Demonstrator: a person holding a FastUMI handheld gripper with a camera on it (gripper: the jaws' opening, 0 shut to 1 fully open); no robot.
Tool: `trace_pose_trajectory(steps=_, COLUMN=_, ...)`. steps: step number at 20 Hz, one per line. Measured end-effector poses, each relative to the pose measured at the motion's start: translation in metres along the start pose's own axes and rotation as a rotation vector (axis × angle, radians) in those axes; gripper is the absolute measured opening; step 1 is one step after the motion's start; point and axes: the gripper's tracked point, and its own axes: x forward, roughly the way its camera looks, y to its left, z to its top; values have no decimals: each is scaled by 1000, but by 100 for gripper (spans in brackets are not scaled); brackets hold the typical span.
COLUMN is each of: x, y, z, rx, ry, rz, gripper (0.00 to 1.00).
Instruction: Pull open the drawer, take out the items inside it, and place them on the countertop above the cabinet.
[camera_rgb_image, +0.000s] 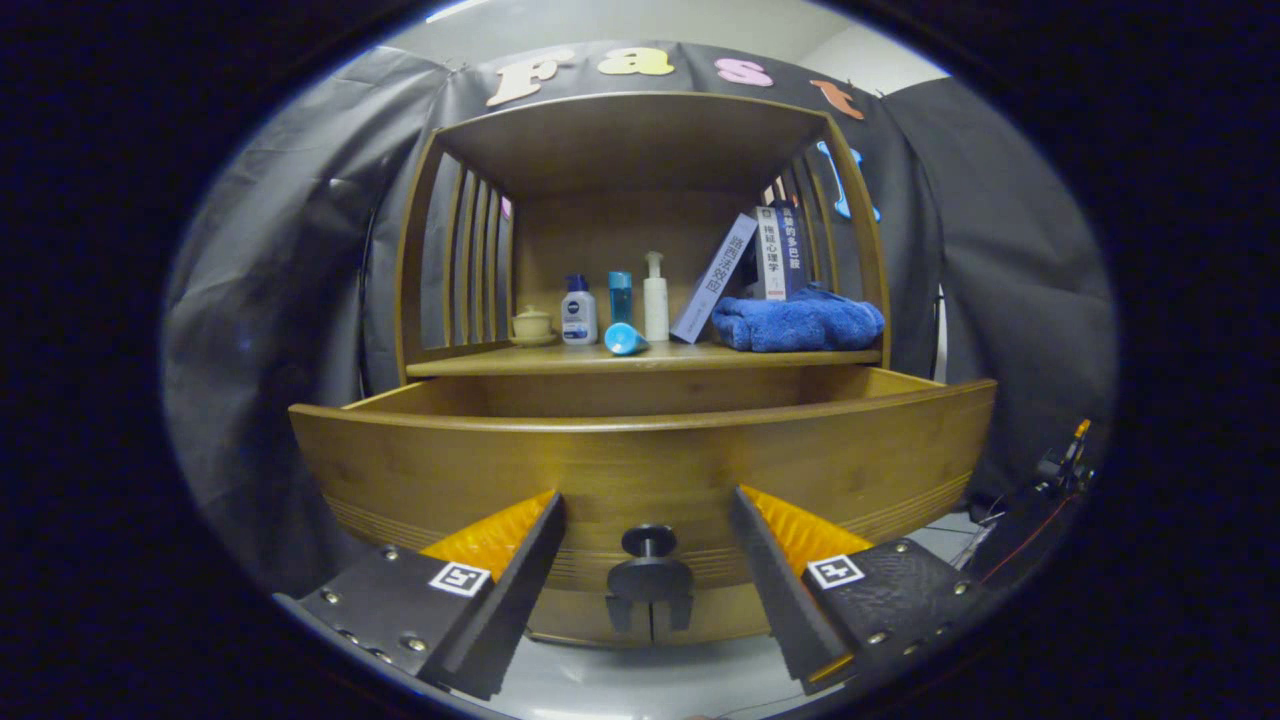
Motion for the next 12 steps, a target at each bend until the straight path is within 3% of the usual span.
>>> trace_pose_trajectory(steps=12, x=62, y=6, z=2, rx=11, ry=5, rz=-18, gripper=100)
